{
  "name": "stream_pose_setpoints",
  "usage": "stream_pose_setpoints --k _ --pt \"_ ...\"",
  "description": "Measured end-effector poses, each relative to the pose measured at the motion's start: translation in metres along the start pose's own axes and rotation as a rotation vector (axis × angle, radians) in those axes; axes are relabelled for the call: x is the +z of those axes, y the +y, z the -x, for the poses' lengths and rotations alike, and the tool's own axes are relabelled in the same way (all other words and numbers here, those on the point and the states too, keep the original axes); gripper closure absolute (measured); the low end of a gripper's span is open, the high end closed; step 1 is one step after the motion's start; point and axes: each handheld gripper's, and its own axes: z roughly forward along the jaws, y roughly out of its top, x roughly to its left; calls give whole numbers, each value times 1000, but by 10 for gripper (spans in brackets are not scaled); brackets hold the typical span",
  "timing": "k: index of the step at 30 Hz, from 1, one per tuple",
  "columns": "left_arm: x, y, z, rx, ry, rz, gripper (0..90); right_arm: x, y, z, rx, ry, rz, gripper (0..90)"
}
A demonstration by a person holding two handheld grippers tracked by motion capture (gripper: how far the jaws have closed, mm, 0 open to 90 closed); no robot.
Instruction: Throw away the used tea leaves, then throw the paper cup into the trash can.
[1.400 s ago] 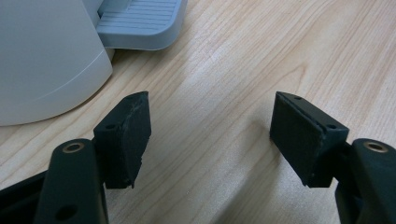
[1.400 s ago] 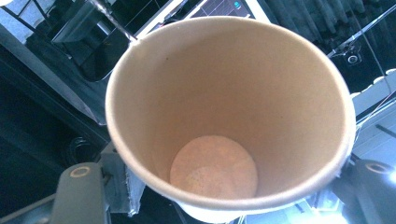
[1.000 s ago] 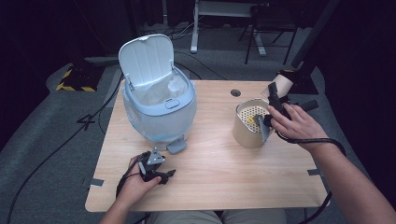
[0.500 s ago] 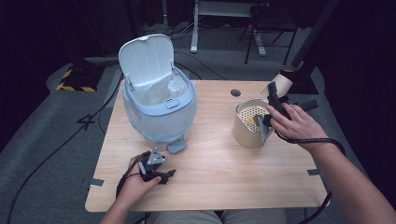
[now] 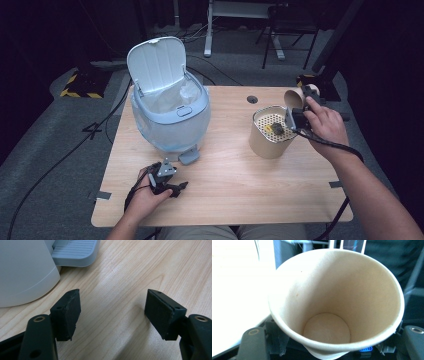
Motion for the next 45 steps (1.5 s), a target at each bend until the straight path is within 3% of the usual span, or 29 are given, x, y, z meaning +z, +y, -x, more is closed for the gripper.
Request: stream_pose_setpoints --k 1,3,4,5,6,7,8,10,11,12,13,14,16,23,27,32,37,41,45 --pt "0 0 0 0 0 0 298 0 0 0 0 0 0 285" --pt "0 0 0 1 1 0 298 0 -6 4 151 49 31 284" --pt "0 0 0 0 1 0 298 -2 -12 7 273 87 48 284" --pt "0 0 0 1 1 0 298 -2 -12 7 273 87 48 284" --pt "0 0 0 0 1 0 298 -1 -18 8 396 137 64 283" --pt "0 0 0 0 0 0 298 -1 -18 8 396 137 64 283" --pt "0 0 0 1 -1 -2 295 -1 -20 8 456 165 73 283" --pt "0 0 0 2 0 -2 291 0 -29 9 715 281 120 283" --pt "0 0 0 2 0 -2 291 0 -29 9 715 281 120 283" --pt "0 0 0 2 -1 -3 287 -1 -32 10 828 329 151 283" --pt "0 1 0 3 -1 -4 287 -1 -32 10 828 329 151 283" --pt "1 1 0 3 -3 -5 280 -2 -34 10 905 375 180 283" --pt "1 1 0 5 -4 -5 277 -2 -35 10 934 392 189 283" --pt "1 1 0 6 -4 -4 275 4 -42 10 1201 576 276 283" --pt "1 1 0 6 -5 -5 274 4 -41 9 1213 617 257 284" --pt "3 2 0 7 -9 -10 252 1 -38 10 1258 711 273 285" --pt "3 3 0 9 -7 -11 248 -1 -36 13 1261 716 282 284" --pt "3 3 0 9 -5 -11 248 -4 -32 19 1258 725 320 282" --pt "3 3 0 10 -7 -11 246 -5 -20 29 1207 723 362 278"
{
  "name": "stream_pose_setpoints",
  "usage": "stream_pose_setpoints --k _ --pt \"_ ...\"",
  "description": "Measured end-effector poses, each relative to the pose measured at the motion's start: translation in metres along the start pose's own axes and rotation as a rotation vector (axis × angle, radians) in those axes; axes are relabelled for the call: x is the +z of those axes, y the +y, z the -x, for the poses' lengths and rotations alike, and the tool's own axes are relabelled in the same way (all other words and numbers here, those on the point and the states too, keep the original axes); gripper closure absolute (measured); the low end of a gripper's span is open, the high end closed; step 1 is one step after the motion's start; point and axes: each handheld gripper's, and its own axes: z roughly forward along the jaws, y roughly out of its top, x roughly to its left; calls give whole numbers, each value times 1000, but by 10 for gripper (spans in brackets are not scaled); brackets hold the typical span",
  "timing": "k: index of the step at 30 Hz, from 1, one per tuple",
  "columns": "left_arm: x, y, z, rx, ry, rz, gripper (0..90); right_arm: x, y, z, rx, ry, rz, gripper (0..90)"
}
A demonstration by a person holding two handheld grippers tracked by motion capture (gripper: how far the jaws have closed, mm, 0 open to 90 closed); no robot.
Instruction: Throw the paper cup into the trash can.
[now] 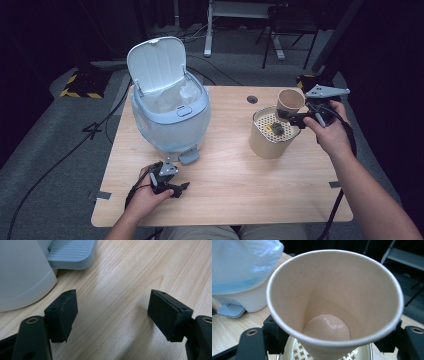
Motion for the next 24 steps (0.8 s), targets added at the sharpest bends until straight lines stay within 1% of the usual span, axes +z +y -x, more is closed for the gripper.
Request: stream_pose_setpoints --k 2,3,5,11,13,14,15,16,19,20,21,22,24 --pt "0 0 0 0 1 1 246 3 7 -4 -10 15 3 278" --pt "0 0 1 -1 3 2 247 6 15 -9 -16 35 9 278" --pt "0 0 1 -3 5 2 248 7 17 -10 -20 42 14 278" --pt "0 0 1 -3 6 1 248 18 40 -27 -40 109 39 278" --pt "0 0 1 -4 7 1 247 24 50 -33 -52 128 44 278" --pt "0 0 1 -4 6 1 247 24 50 -33 -52 128 44 278" --pt "0 0 1 -4 4 1 247 30 59 -38 -49 154 56 277" --pt "0 0 1 -3 5 1 247 30 59 -38 -49 154 56 277" --pt "0 0 1 -4 3 -1 247 38 70 -44 -49 183 63 277" --pt "0 0 1 -3 5 -1 247 40 72 -46 -53 191 66 277" --pt "0 0 1 -3 5 0 247 45 80 -51 -62 202 66 277" --pt "0 0 1 -3 5 -1 247 45 80 -51 -62 202 66 277" --pt "0 0 1 -3 5 -1 247 50 87 -57 -76 211 75 277"
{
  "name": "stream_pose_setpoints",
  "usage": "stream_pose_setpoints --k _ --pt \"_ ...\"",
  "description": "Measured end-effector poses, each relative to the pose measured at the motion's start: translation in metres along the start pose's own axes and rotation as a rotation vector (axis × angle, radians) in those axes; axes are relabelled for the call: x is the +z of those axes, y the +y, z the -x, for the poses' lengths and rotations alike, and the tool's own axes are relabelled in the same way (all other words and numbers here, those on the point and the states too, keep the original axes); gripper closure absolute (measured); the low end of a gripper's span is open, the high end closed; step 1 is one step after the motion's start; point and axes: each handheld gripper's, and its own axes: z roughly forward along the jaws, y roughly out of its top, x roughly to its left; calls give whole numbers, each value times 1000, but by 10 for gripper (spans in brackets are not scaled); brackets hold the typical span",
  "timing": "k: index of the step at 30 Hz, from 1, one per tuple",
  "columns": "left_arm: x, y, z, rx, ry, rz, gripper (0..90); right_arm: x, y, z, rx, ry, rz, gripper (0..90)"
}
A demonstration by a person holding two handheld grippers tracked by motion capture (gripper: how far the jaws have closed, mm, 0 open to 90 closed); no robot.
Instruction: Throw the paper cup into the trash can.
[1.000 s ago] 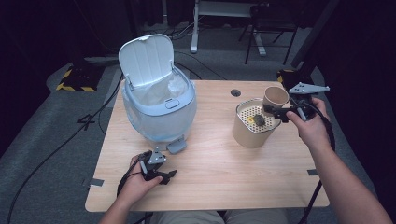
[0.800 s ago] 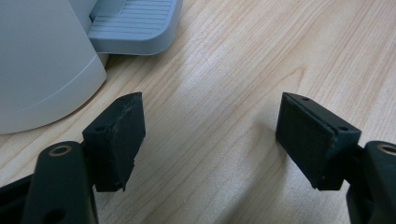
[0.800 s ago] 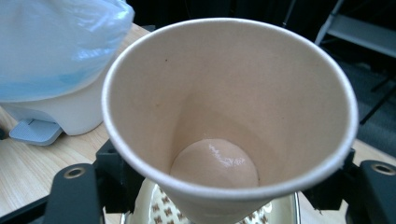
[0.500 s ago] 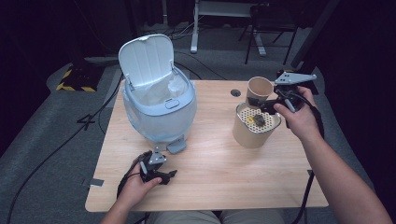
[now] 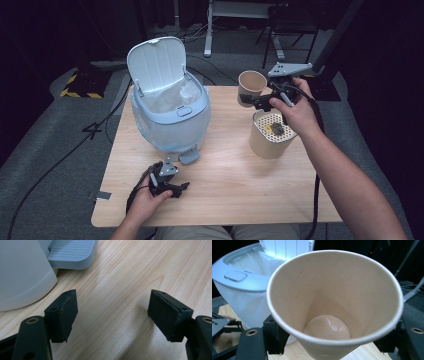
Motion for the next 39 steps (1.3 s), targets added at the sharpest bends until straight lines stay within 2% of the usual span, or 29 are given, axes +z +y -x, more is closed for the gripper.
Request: stream_pose_setpoints --k 10,18,24,25,32,37,39 --pt "0 0 0 -2 -3 3 246 26 33 -22 -24 60 72 275" --pt "0 0 0 0 -3 0 246 49 53 -39 -11 116 116 273" --pt "0 0 0 0 -2 1 247 71 61 -52 -9 123 163 273" --pt "0 0 0 0 -2 1 247 79 63 -57 -18 124 157 273" --pt "0 0 0 0 -3 -1 247 98 69 -67 -9 150 148 273" --pt "0 0 0 1 -2 0 247 112 70 -76 -9 171 121 274" --pt "0 0 0 1 -2 -1 247 119 69 -79 -14 164 109 273"
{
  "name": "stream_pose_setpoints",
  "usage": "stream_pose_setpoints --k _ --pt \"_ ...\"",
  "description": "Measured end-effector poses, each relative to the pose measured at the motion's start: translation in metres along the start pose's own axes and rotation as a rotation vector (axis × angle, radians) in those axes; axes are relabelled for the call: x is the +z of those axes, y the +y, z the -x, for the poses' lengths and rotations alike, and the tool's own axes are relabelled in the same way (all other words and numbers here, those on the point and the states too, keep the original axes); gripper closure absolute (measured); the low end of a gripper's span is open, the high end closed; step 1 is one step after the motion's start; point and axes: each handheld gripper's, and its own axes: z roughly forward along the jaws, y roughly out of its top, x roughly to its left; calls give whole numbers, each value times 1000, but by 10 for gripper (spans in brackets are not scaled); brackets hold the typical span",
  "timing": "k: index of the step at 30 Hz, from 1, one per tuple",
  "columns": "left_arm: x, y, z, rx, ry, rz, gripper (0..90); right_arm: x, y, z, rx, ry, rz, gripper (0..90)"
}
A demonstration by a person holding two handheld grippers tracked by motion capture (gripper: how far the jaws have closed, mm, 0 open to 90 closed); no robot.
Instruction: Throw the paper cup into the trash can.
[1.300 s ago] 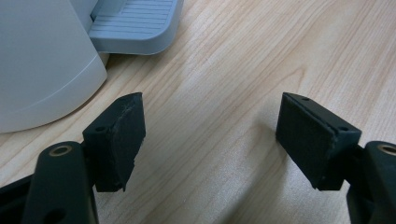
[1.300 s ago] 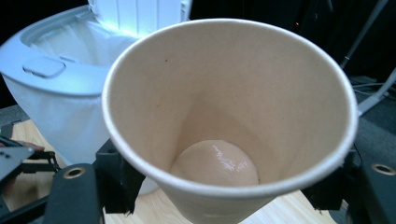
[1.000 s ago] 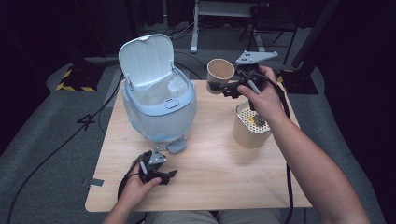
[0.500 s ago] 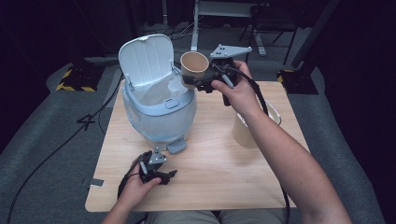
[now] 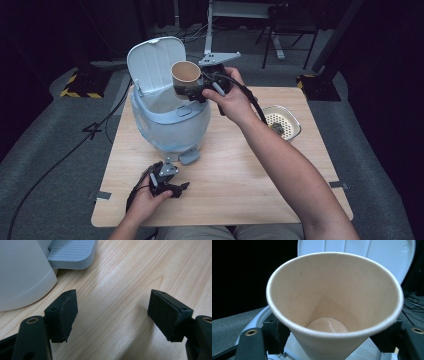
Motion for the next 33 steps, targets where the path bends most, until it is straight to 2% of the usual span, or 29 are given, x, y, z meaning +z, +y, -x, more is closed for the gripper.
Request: stream_pose_setpoints --k 7,8,9,10,12,15,20,24,33 --pt "0 0 0 0 0 0 247 13 -5 -1 -2 0 -34 258" --pt "0 0 0 0 0 0 247 15 -7 -3 -24 2 -35 157" --pt "0 0 0 0 0 0 247 15 -7 -3 -24 2 -35 157" --pt "0 0 0 0 0 0 247 16 -7 -4 -32 1 -29 131" --pt "0 0 0 0 0 0 247 16 -7 -5 -11 -17 12 163" --pt "0 0 0 0 -1 1 247 13 -6 -5 0 -32 21 153" --pt "0 0 0 0 -1 0 246 -4 -4 -3 -18 -23 30 155" --pt "0 0 0 0 0 2 247 -26 -2 0 -20 -25 52 157" --pt "0 0 0 1 -3 0 241 -89 -8 3 -26 -51 49 188"
